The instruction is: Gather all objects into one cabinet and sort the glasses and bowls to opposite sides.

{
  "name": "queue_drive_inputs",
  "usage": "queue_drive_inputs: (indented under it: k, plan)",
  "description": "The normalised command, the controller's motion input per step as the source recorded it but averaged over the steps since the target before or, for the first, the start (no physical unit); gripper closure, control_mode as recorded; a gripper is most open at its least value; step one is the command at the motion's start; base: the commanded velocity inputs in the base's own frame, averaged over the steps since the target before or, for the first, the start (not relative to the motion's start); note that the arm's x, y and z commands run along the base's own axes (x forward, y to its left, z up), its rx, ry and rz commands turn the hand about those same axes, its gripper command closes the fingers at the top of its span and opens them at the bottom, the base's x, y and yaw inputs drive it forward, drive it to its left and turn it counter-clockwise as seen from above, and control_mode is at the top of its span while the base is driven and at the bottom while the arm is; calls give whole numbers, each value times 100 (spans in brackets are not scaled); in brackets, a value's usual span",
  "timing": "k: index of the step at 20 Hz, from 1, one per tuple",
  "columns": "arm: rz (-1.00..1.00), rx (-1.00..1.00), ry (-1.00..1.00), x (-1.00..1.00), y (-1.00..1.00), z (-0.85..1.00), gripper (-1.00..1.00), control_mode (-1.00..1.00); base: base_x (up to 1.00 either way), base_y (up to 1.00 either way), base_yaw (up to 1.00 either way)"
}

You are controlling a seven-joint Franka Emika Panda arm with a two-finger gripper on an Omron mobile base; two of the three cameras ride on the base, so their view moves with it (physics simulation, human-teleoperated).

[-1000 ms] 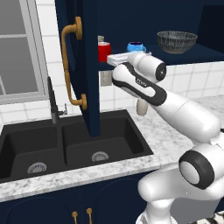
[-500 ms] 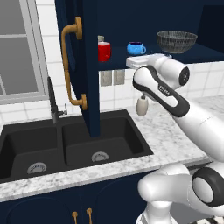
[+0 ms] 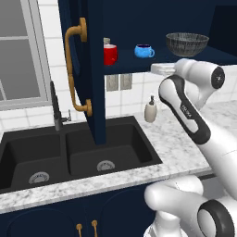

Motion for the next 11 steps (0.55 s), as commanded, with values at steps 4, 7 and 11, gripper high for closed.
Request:
queue_drive_inputs:
  k: [4,7,11]
  plan:
    - [-10,0,27,-50,-31,39,-100,-100,0,0,0]
    - [-10,-2,27,-60,-25,19,-100,-100,0,0,0]
    - [-9,-6,19,-94,-4,-1,-100,-100,0,0,0]
